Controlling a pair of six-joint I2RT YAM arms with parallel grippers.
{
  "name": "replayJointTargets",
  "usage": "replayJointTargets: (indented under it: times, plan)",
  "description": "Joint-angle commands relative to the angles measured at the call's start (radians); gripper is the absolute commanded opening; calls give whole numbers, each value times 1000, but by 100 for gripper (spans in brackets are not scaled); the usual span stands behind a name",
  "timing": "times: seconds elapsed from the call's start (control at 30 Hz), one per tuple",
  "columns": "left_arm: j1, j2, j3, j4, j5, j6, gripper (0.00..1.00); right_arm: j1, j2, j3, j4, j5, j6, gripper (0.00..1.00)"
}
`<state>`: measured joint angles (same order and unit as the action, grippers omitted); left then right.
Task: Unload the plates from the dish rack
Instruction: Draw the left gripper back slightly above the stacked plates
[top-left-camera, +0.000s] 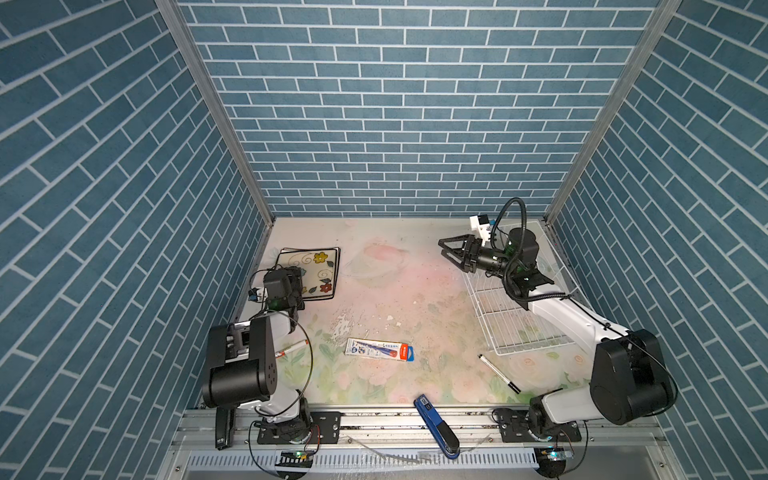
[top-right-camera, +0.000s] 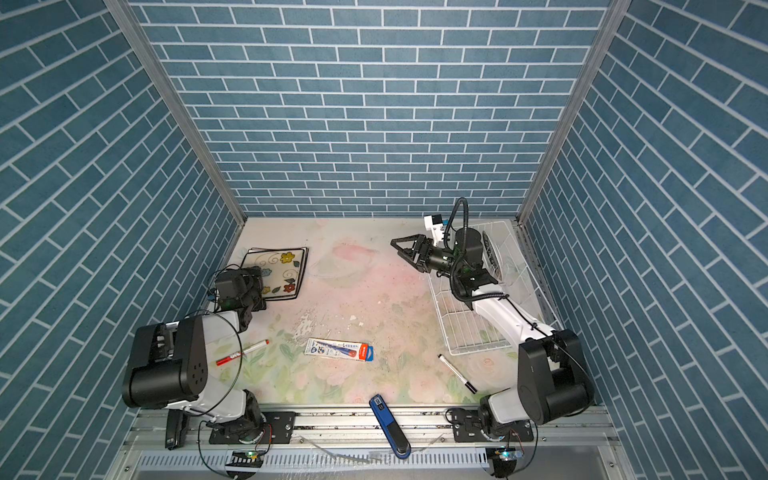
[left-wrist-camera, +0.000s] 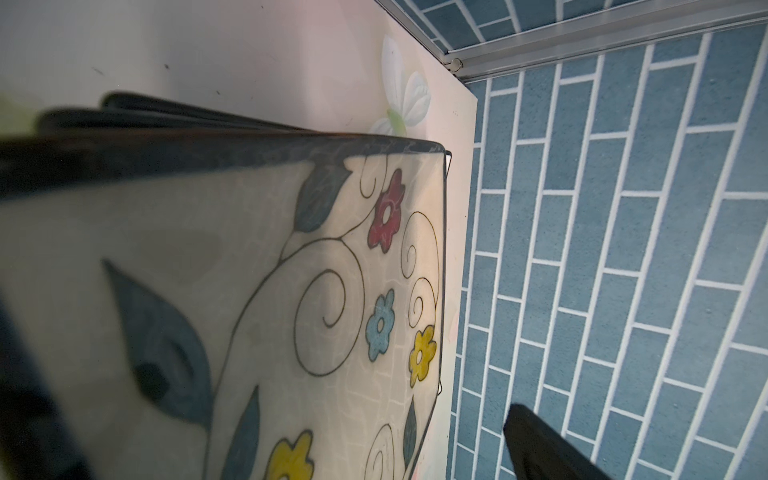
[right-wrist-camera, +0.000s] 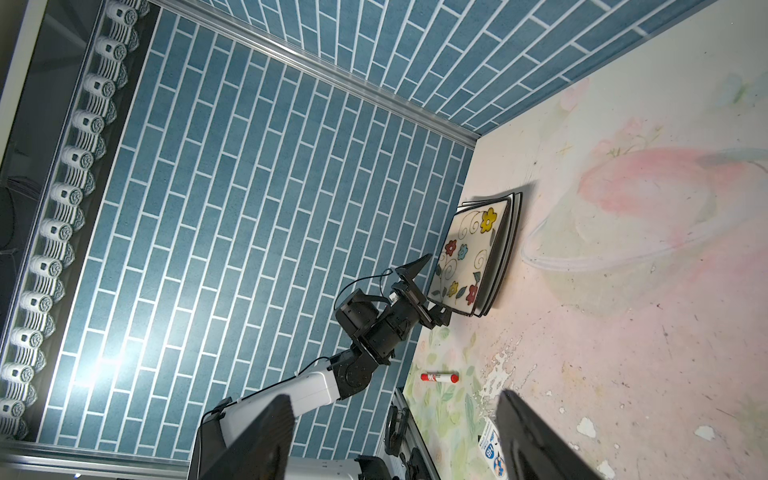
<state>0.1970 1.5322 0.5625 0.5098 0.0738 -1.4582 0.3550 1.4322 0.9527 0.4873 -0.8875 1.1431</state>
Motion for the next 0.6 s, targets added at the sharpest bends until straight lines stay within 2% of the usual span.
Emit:
replayJointTargets:
  times: [0.0,0.57]
  plan:
    - [1,-19,20,-48,6,28,100,-4,-17,4,30,-25,-39,78]
    - [1,-56,77,-199,7,78,100,-6,-26,-8,34,-24,-39,78]
